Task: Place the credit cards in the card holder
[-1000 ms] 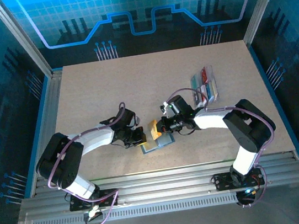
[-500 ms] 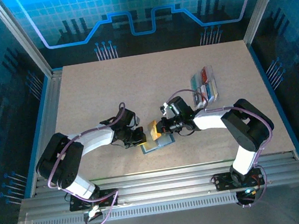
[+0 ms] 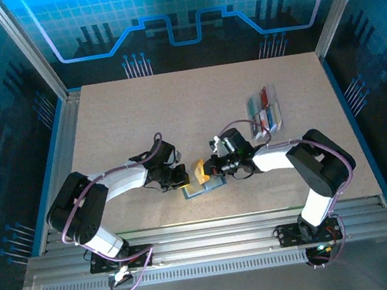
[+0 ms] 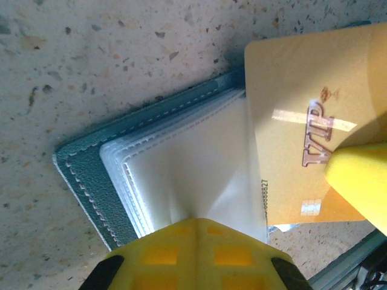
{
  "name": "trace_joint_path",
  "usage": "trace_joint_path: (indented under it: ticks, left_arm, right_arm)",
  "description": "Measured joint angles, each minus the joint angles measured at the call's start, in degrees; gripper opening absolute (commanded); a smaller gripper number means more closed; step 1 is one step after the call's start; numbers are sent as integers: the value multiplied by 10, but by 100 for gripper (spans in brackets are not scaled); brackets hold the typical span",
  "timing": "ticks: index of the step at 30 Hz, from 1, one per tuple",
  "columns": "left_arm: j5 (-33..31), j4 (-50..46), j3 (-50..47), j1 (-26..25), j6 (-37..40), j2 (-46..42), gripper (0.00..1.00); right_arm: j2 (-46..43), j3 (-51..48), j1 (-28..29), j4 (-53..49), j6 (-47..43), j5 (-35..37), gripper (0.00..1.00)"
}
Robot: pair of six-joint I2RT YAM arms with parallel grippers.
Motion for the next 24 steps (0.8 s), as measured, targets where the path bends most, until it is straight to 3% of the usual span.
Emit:
trace_joint_path:
  ticks: [24]
  left_arm:
    - [2,5,-3,0,0,0,2]
  right_arm:
    - [-17,-17,24,-21,-5,2,0]
